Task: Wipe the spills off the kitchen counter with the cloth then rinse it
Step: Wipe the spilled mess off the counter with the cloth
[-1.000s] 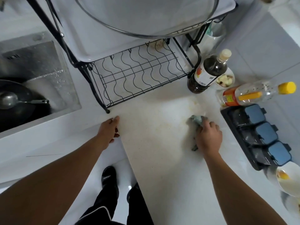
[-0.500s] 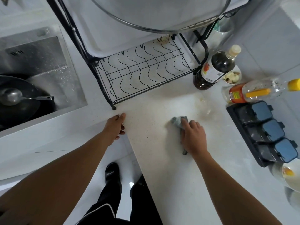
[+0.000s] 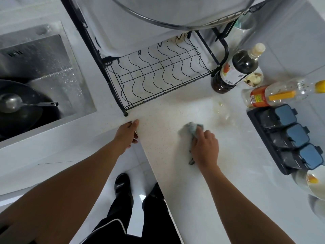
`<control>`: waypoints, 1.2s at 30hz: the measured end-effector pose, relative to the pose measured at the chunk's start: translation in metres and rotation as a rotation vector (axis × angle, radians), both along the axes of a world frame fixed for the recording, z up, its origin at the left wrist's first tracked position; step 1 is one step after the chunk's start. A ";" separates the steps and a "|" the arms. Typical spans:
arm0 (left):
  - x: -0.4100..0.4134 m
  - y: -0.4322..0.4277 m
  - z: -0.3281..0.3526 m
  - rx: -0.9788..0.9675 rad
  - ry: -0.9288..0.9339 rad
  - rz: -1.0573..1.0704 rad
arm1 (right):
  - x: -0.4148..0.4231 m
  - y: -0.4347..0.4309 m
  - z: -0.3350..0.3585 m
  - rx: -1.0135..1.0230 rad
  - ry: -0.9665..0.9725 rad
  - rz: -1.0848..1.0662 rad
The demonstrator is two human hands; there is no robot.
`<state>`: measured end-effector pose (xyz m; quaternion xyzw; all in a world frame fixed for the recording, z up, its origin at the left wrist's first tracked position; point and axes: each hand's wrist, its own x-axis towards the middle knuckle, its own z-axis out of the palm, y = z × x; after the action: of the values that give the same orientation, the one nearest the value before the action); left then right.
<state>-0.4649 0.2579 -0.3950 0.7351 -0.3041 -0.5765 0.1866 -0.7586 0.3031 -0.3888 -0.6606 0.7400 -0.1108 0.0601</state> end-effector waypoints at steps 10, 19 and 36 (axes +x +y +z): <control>0.002 0.000 -0.004 -0.005 -0.003 -0.019 | 0.016 0.021 -0.002 0.008 0.061 0.325; 0.003 -0.001 -0.007 -0.002 -0.011 -0.020 | 0.038 0.029 -0.003 0.038 0.067 0.292; 0.005 -0.005 -0.001 -0.001 -0.039 -0.088 | 0.075 0.034 0.003 0.052 0.029 0.315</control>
<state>-0.4598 0.2532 -0.3963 0.7319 -0.3397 -0.5698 0.1555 -0.6831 0.3373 -0.3857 -0.7681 0.6308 -0.0713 0.0833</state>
